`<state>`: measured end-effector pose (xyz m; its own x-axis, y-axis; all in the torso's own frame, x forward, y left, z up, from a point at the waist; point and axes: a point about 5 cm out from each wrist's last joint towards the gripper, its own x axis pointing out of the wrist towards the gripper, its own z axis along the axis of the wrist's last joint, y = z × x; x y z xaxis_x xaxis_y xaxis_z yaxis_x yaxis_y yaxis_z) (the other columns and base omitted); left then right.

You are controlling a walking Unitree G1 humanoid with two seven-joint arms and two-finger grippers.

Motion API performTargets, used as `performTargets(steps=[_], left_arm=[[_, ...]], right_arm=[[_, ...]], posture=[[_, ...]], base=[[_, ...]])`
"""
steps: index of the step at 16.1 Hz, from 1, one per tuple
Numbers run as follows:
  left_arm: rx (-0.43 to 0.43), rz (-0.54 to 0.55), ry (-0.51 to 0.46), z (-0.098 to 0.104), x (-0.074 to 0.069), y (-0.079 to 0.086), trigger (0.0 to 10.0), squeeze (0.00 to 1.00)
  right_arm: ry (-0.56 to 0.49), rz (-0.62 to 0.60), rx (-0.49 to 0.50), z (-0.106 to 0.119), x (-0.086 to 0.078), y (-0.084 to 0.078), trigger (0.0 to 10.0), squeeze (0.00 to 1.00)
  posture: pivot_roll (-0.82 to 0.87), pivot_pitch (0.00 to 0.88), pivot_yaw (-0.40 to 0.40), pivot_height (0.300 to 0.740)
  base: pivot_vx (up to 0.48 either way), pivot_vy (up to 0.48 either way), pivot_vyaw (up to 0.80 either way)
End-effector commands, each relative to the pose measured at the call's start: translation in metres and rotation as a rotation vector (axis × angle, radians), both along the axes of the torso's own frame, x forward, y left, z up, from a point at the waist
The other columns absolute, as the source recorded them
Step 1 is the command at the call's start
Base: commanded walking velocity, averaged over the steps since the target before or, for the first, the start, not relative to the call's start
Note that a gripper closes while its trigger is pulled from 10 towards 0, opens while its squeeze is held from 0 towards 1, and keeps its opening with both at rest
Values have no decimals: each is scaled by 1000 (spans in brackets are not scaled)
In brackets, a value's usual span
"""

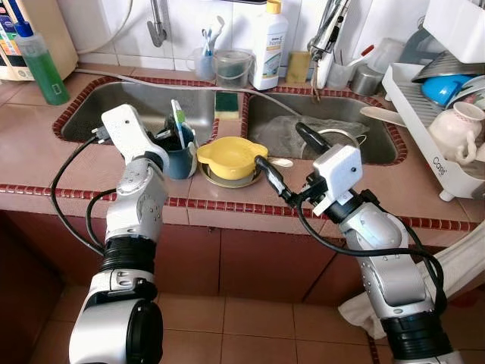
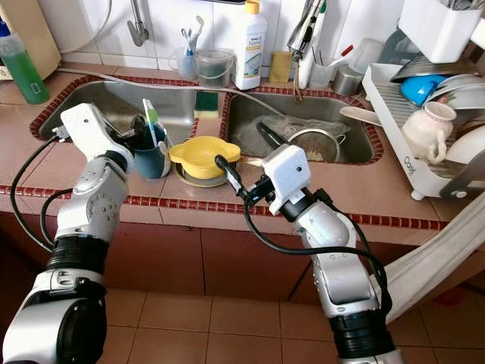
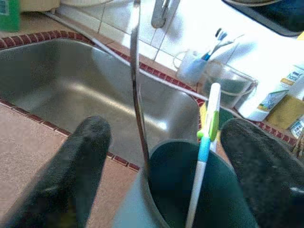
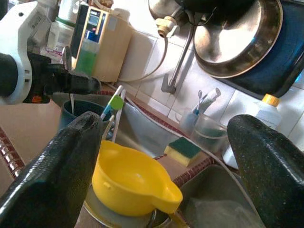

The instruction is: Kitchen organization

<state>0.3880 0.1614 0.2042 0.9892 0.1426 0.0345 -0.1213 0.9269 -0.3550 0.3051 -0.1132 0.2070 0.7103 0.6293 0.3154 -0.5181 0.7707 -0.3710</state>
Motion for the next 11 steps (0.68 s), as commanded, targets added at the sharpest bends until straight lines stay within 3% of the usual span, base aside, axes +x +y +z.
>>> performTargets(steps=[1, 11], left_arm=[[-8, -35, -31, 4, 1, -6, 0, 0], [-4, -71, -54, 6, 1, -7, 0, 0]], right_arm=[[-17, 22, -18, 3, -4, 2, 10000, 0], [17, 35, -38, -5, -8, 3, 10000, 0]], posture=[[-73, 63, -19, 740], [-71, 76, -10, 740]], base=[[0, 0, 0], [0, 0, 0]])
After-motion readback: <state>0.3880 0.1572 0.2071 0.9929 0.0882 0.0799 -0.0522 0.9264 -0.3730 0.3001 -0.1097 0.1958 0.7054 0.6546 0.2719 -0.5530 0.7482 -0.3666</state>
